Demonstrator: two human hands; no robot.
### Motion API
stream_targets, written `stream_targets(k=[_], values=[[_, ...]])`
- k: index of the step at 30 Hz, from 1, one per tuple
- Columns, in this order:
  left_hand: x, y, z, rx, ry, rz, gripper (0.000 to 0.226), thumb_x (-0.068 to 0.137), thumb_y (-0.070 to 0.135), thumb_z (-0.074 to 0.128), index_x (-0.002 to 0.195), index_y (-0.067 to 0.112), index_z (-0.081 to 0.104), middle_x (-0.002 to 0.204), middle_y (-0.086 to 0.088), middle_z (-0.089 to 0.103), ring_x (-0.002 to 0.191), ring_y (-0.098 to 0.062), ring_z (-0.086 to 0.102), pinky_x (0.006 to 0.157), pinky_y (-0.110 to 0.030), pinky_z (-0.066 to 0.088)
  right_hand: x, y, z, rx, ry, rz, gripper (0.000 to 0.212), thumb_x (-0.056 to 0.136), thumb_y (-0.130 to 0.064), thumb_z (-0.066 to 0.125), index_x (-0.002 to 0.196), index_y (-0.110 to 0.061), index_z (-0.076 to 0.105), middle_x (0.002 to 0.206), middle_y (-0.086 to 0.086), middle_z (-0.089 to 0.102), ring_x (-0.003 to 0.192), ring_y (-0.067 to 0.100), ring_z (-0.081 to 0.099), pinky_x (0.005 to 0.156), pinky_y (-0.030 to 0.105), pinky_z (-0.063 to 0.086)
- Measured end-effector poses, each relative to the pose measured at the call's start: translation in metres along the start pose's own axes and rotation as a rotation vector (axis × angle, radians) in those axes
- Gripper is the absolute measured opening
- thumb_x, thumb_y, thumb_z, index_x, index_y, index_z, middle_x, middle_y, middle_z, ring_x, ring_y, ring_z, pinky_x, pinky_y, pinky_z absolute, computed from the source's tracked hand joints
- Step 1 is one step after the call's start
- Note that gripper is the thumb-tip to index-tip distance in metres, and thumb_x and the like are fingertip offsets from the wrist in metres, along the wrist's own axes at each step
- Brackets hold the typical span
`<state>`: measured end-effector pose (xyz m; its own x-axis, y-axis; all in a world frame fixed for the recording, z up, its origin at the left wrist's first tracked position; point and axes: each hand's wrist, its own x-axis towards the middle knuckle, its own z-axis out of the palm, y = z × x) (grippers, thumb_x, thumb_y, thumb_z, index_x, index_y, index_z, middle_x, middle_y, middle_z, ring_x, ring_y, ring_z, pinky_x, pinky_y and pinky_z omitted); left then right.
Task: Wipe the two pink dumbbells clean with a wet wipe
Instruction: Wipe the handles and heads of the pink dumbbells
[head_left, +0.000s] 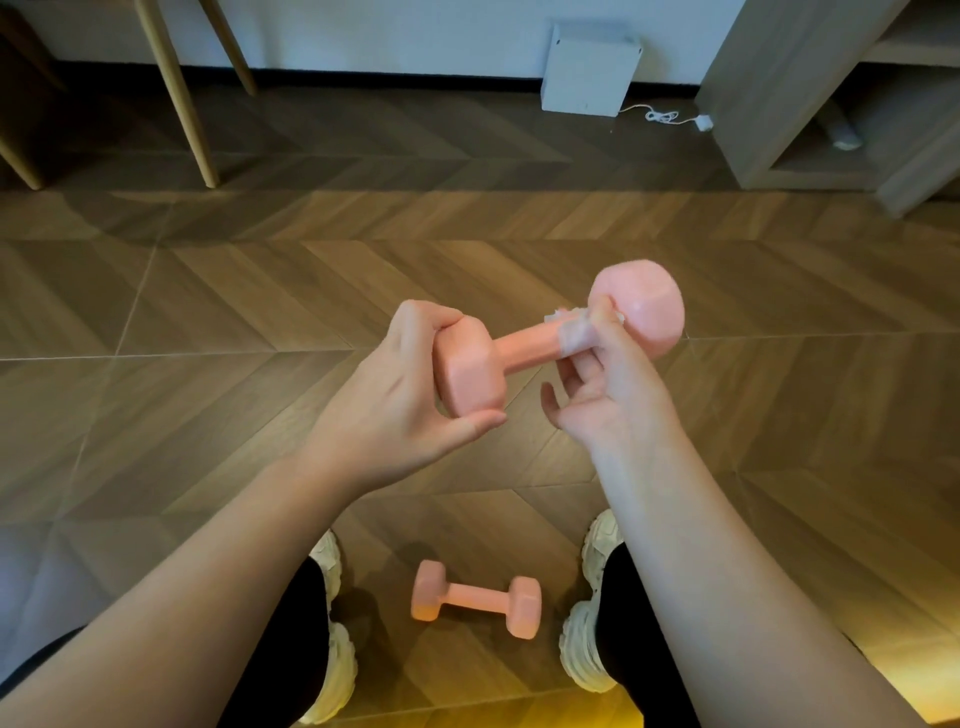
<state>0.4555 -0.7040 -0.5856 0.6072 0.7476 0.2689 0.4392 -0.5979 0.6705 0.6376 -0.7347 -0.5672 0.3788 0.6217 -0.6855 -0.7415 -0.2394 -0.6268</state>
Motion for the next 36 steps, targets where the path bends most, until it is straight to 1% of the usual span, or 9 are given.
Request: stream_targets(k=[3,7,10,12,16,22,27,31,36], values=[[0.001,0.001,0.0,0.081,-0.028,0.063,0.076,0.071,0.04,0.082,0.124,0.002,0.043,0.121,-0.009,0.049,0.106,-0.022,0.053,0.087,-0.037,0.047,0.0,0.005,-0.005,0.003,0.027,-0.025,0.031,0.094,-0.046,0.057,0.106,-0.02,0.069,0.098,-0.008,0.077,0.103,0.005,0.063,0.095,0.039,0.033],[0.008,0.014,0.004,0.128,-0.166,-0.199,0.07,0.074,0.066,0.06,0.127,0.021,0.049,0.118,0.008,0.055,0.108,-0.016,0.056,0.091,-0.038,0.046,-0.007,0.012,-0.011,-0.088,0.04,-0.112,0.037,0.092,-0.042,0.064,0.114,-0.013,0.07,0.102,-0.004,0.077,0.1,0.004,0.067,0.095,0.031,0.037],[0.02,0.019,0.024,0.187,-0.442,-0.315,0.034,0.089,0.056,0.058,0.096,0.022,0.058,0.096,0.001,0.065,0.092,-0.022,0.061,0.07,-0.034,0.043,-0.014,0.023,-0.011,-0.184,0.034,-0.156,0.016,0.09,-0.028,0.07,0.093,-0.012,0.072,0.087,0.0,0.076,0.07,-0.002,0.069,0.072,0.015,0.045],[0.021,0.02,0.036,0.102,-0.543,-0.404,0.033,0.094,0.048,0.057,0.078,0.02,0.05,0.086,-0.002,0.062,0.08,-0.021,0.056,0.061,-0.032,0.037,-0.015,0.03,-0.012,-0.235,0.027,-0.15,0.009,0.088,-0.024,0.072,0.087,-0.015,0.071,0.078,-0.004,0.075,0.062,-0.005,0.066,0.055,0.009,0.043],[0.02,0.02,0.051,0.033,-0.447,-0.463,0.031,0.095,0.044,0.056,0.082,0.015,0.054,0.095,-0.006,0.068,0.089,-0.026,0.061,0.07,-0.036,0.044,-0.007,0.03,-0.014,-0.223,0.089,-0.15,0.012,0.089,-0.023,0.071,0.089,-0.011,0.072,0.074,-0.004,0.073,0.053,-0.007,0.063,0.043,0.007,0.041],[0.023,0.023,0.085,0.348,-0.316,-0.52,0.028,0.095,0.045,0.049,0.088,0.019,0.046,0.097,-0.008,0.066,0.085,-0.031,0.06,0.064,-0.032,0.038,0.024,0.041,-0.019,-0.203,0.282,-0.234,0.015,0.083,-0.019,0.078,0.073,-0.01,0.072,0.073,0.0,0.07,0.053,0.003,0.058,0.04,0.005,0.038],[0.026,0.007,0.109,0.334,-0.248,-0.573,0.024,0.097,0.038,0.049,0.087,0.016,0.047,0.098,-0.012,0.069,0.09,-0.035,0.065,0.063,-0.032,0.037,0.061,0.06,-0.015,-0.276,0.424,-0.295,0.025,0.074,-0.028,0.08,0.059,-0.012,0.068,0.051,-0.01,0.062,0.046,0.012,0.052,0.05,0.022,0.044],[0.025,-0.024,0.112,0.307,-0.252,-0.65,0.028,0.095,0.04,0.055,0.099,0.013,0.059,0.099,-0.01,0.069,0.092,-0.033,0.066,0.066,-0.032,0.042,0.085,0.066,-0.022,-0.465,0.362,-0.313,0.024,0.077,-0.017,0.074,0.058,-0.006,0.064,0.063,0.001,0.064,0.059,0.015,0.05,0.054,0.024,0.036],[0.011,-0.062,0.112,0.122,-0.271,-0.735,0.026,0.094,0.042,0.058,0.092,0.016,0.056,0.082,0.001,0.061,0.073,-0.019,0.061,0.059,-0.03,0.046,0.096,0.052,-0.046,-0.636,0.244,-0.6,0.012,0.086,-0.016,0.067,0.076,-0.018,0.073,0.064,-0.013,0.063,0.063,0.005,0.053,0.058,0.022,0.04]])
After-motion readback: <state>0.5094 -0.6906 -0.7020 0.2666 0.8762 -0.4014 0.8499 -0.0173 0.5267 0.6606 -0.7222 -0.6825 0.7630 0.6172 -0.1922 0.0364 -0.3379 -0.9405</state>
